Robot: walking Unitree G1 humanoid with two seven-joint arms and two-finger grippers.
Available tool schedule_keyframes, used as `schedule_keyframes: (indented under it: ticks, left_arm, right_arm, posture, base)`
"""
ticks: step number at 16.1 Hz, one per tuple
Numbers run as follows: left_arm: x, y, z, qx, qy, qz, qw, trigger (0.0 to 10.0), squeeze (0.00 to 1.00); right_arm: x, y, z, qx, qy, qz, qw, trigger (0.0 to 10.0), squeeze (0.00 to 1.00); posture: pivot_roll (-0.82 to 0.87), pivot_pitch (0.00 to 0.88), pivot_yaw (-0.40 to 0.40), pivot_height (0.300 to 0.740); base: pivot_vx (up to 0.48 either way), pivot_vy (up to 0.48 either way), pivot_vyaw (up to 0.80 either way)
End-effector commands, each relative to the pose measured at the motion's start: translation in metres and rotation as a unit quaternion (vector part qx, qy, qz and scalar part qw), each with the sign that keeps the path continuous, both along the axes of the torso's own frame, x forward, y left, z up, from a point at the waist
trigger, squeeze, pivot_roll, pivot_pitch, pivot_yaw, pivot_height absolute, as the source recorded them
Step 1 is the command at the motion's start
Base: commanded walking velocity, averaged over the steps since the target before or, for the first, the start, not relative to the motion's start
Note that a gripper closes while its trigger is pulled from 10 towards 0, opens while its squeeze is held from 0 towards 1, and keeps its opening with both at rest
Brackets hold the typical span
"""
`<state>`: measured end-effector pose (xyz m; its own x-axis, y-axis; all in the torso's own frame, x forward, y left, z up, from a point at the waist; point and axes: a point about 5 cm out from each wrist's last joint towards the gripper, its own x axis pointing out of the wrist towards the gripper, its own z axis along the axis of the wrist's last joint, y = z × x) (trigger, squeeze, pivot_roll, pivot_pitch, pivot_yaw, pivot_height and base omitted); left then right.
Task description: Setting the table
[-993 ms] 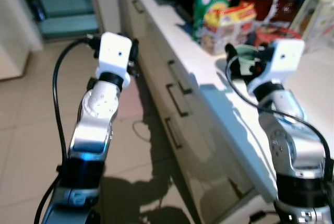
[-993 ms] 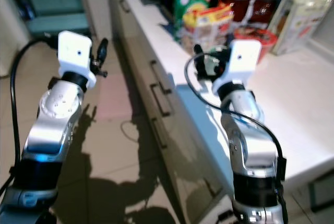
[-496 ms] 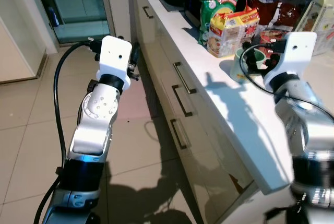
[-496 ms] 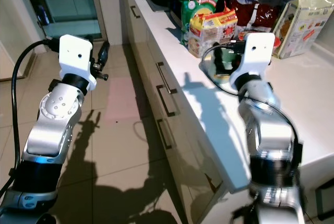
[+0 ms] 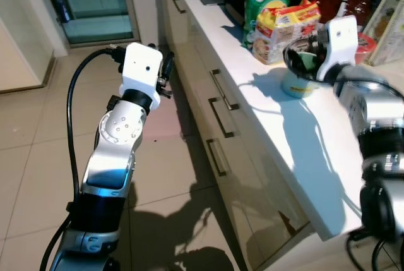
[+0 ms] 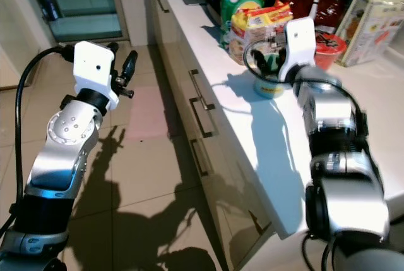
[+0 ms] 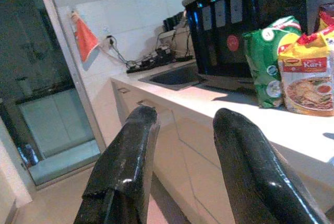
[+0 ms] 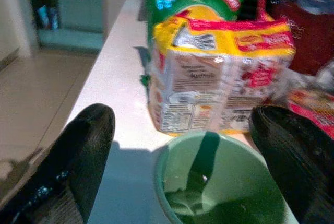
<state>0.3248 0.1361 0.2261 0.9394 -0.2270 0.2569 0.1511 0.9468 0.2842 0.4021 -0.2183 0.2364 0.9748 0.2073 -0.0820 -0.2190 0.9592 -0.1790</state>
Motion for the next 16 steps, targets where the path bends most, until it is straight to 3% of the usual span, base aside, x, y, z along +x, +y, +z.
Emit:
schedule_keyframes:
  ticks: [1,4,5,7,9,10,15,16]
  left_arm:
    - [-0.003,0.001,0.004,-0.001,-0.003,-0.007,1.000,10.0,0.00]
    - [-0.008,0.004,0.006,0.000,0.000,-0.005,1.000,10.0,0.00]
    - [-0.010,0.005,0.006,-0.002,0.004,-0.007,1.000,10.0,0.00]
    - [-0.011,0.005,0.006,-0.003,0.007,-0.008,1.000,10.0,0.00]
    - [-0.012,0.001,0.004,-0.004,0.012,-0.018,1.000,10.0,0.00]
    - [-0.012,0.000,0.004,-0.004,0.015,-0.023,1.000,10.0,0.00]
    - [-0.011,-0.001,0.005,-0.002,0.017,-0.025,1.000,10.0,0.00]
    - [-0.011,-0.001,0.006,-0.001,0.016,-0.025,1.000,10.0,0.00]
  right_arm:
    - [0.002,-0.002,0.000,-0.018,0.005,0.010,1.000,10.0,1.00]
    - [0.006,-0.003,0.001,-0.081,0.024,0.052,0.995,10.0,1.00]
    - [0.005,-0.009,0.000,-0.126,0.045,0.060,0.989,10.0,1.00]
    - [0.005,-0.012,0.000,-0.142,0.052,0.059,0.987,10.0,1.00]
    - [0.003,-0.020,-0.001,-0.168,0.086,0.065,0.980,10.0,0.51]
    - [0.001,-0.024,-0.002,-0.179,0.102,0.071,0.976,10.0,0.00]
    - [-0.006,-0.031,-0.011,-0.192,0.162,0.109,0.962,10.0,0.00]
    - [-0.006,-0.032,-0.011,-0.192,0.163,0.110,0.961,4.5,0.00]
  posture:
    - [0.05,0.000,-0.022,0.740]
    - [0.07,0.000,-0.029,0.740]
    - [0.07,0.000,-0.028,0.740]
    - [0.07,0.000,-0.028,0.740]
    - [0.06,0.000,-0.021,0.740]
    - [0.06,0.000,-0.018,0.740]
    - [0.05,0.000,-0.013,0.740]
    - [0.05,0.000,-0.013,0.740]
  base:
    - [0.000,0.000,0.00]
    - [0.000,0.000,0.00]
    - [0.000,0.000,0.00]
    - [0.000,0.000,0.00]
    - [0.000,0.000,0.00]
    - [0.000,0.000,0.00]
    - [0.000,0.000,0.00]
    - [0.000,0.000,0.00]
